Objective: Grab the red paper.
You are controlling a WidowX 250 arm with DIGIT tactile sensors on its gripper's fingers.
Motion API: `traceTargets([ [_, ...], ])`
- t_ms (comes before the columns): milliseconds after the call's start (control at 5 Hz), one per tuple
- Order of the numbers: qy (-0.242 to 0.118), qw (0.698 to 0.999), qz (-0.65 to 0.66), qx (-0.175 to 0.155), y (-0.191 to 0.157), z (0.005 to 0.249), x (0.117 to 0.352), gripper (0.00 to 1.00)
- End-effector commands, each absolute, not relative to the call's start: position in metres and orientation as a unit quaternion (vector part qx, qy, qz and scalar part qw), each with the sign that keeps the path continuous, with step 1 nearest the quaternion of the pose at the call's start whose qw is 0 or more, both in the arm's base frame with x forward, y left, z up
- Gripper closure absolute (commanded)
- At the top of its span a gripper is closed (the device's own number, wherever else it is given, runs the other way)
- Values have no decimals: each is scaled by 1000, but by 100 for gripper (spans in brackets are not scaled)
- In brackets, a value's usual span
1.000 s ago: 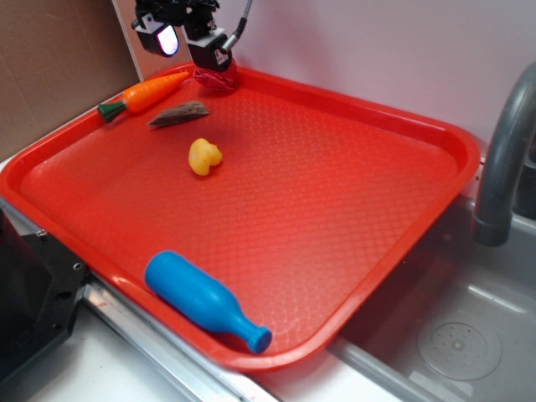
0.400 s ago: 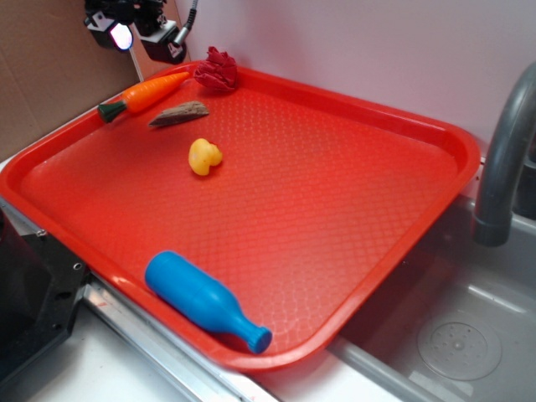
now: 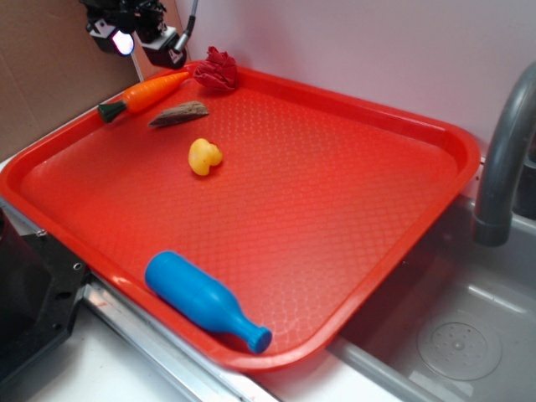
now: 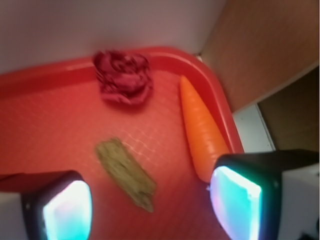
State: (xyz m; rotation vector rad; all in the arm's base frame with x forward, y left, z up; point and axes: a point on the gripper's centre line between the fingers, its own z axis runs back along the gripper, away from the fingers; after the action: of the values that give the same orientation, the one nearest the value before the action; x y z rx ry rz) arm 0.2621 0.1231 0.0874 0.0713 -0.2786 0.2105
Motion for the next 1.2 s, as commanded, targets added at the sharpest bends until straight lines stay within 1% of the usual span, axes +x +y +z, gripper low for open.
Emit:
traceTargets([
  [0, -148, 983, 94, 56, 129, 90, 283, 0],
  [200, -139, 985, 82, 53, 126, 82, 287, 0],
  [400, -133, 987, 72, 50, 117, 66, 294, 0],
  [600, -130, 989, 60, 47, 108, 47, 316, 0],
  [800, -142, 987, 51, 52, 104, 44, 324, 0],
  [1000, -152, 987, 43, 41, 106, 52, 318, 0],
])
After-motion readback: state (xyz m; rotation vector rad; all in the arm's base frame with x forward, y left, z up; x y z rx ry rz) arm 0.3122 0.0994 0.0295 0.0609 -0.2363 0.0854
